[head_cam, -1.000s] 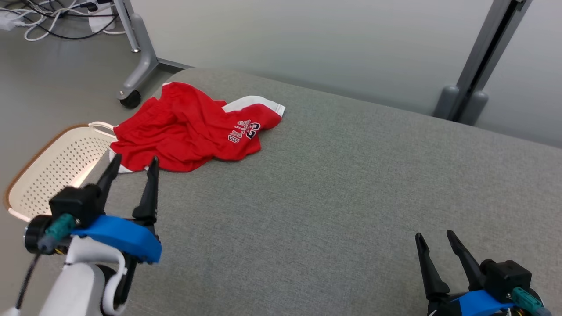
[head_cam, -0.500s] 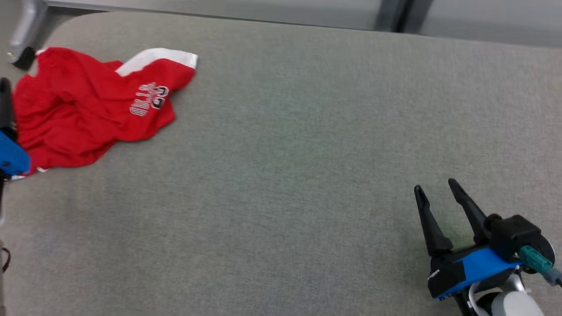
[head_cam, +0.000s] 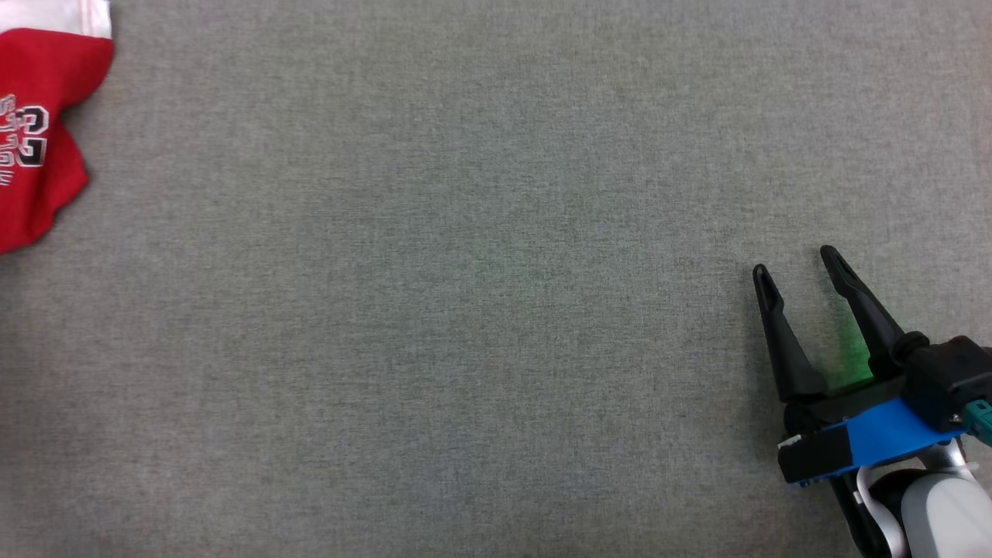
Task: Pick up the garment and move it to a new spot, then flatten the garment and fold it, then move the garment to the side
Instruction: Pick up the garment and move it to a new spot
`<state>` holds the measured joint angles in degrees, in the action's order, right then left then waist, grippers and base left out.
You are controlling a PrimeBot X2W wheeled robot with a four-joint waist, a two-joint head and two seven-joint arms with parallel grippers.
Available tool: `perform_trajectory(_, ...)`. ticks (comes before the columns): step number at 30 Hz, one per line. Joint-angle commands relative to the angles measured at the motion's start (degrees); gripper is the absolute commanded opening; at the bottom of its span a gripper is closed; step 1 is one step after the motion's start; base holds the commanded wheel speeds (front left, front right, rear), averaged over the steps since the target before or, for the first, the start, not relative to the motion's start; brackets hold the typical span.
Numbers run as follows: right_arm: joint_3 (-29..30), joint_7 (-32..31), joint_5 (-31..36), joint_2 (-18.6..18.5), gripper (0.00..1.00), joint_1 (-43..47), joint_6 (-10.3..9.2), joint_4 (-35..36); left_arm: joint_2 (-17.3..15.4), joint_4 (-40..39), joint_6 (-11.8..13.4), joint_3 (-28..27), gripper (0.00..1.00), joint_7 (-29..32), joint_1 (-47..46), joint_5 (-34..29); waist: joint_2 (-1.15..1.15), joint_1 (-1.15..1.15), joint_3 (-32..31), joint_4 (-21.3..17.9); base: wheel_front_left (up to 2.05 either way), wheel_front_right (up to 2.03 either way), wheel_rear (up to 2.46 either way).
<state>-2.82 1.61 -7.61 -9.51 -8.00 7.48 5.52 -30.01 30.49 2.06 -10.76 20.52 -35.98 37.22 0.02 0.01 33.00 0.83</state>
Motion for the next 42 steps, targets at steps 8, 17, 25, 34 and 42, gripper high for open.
perform_trajectory(8, -0.36, 1.10, 0.42, 1.27, 1.00, -0.92, 0.03, 0.43, 0.57, 7.51, -1.07, 0.01, 0.00, 4.55, -1.46, 2.64, -0.02, -0.01, 1.72, -2.19, 0.00, 0.00, 0.00)
perform_trajectory(17, -1.06, 2.80, -0.51, 2.33, 1.00, -0.54, 0.02, -3.83, -4.27, 4.04, -3.81, 1.36, 0.00, -3.18, -4.87, -1.18, -0.02, -0.01, -5.88, -1.32, 0.00, 0.00, 0.00)
perform_trajectory(25, -2.07, 4.66, -2.41, 3.61, 1.00, 0.69, 0.03, -8.63, -6.84, -4.10, -5.79, 5.90, 0.00, -4.86, -7.55, -5.66, -0.02, -0.01, -16.12, -0.65, 0.00, 0.00, 0.00)
perform_trajectory(34, -2.92, 6.18, -3.80, 4.92, 1.00, 2.87, 0.02, -12.55, -3.23, -15.65, -7.35, 13.51, 0.00, -0.60, -10.02, -6.59, -0.02, -0.01, -25.27, -2.90, 0.00, 0.00, 0.00)
perform_trajectory(42, -2.76, 5.82, -3.96, 5.35, 1.00, 5.01, 0.03, -13.04, 3.85, -26.05, -8.08, 22.11, 0.00, 4.18, -8.66, -4.75, -0.02, -0.01, -29.86, -7.42, 0.00, 0.00, 0.00)
